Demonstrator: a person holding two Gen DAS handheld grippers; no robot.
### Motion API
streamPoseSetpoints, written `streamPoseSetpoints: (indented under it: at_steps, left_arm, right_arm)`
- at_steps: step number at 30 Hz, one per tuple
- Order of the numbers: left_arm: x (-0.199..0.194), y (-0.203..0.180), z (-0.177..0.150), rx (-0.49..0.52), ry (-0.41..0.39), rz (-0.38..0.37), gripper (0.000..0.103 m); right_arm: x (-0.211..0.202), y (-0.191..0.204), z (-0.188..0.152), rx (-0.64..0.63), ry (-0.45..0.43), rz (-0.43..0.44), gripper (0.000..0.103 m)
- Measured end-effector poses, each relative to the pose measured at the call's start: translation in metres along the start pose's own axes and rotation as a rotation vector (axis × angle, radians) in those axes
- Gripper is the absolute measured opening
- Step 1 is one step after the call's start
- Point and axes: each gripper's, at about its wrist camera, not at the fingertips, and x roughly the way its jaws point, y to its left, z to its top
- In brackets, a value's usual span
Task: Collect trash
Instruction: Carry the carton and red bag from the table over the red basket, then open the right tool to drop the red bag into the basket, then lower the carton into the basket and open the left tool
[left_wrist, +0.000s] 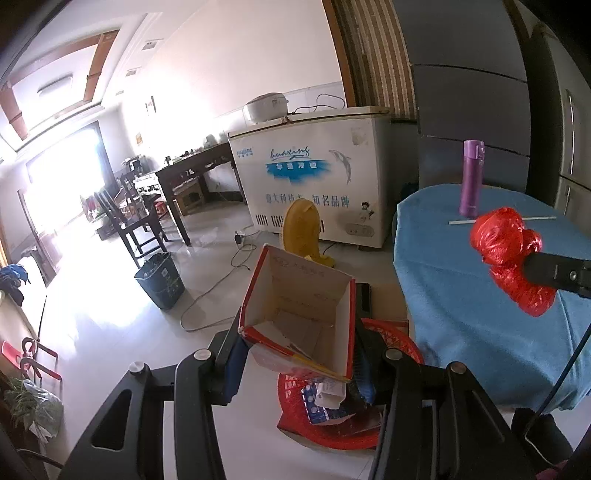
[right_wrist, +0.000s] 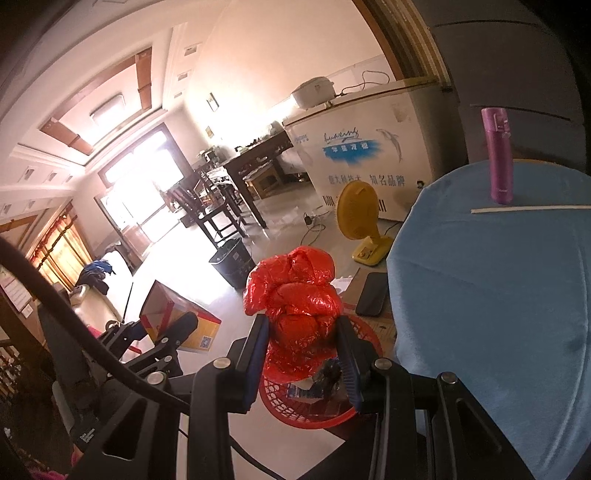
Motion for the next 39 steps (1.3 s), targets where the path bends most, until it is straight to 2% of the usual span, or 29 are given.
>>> streamPoseSetpoints:
  at_steps: [13,26,33,39]
  left_arm:
    - [0.014,-0.001,-0.009,-0.004,0.036,0.006,0.051]
    - [0.033,-0.002,-0.02,-0.003,0.084,0.006,0.051]
    - [0.057,-0.004,-0.031,0.005,0.131,-0.004,0.051]
    - [0.062,-0.001,-0.034,-0.003,0.146,-0.015,0.051]
  right_arm:
    - [0.026,-0.002,-0.009,0.026,0.064,0.01,0.04]
    - [0.045,-0.001,-0.015,0.034,0.086,0.007,0.041]
    - [0.065,-0.007,-0.021,0.037,0.112,-0.018,0.041]
    - [0.064,-0.008,-0.021,0.044,0.106,-0.03,0.041]
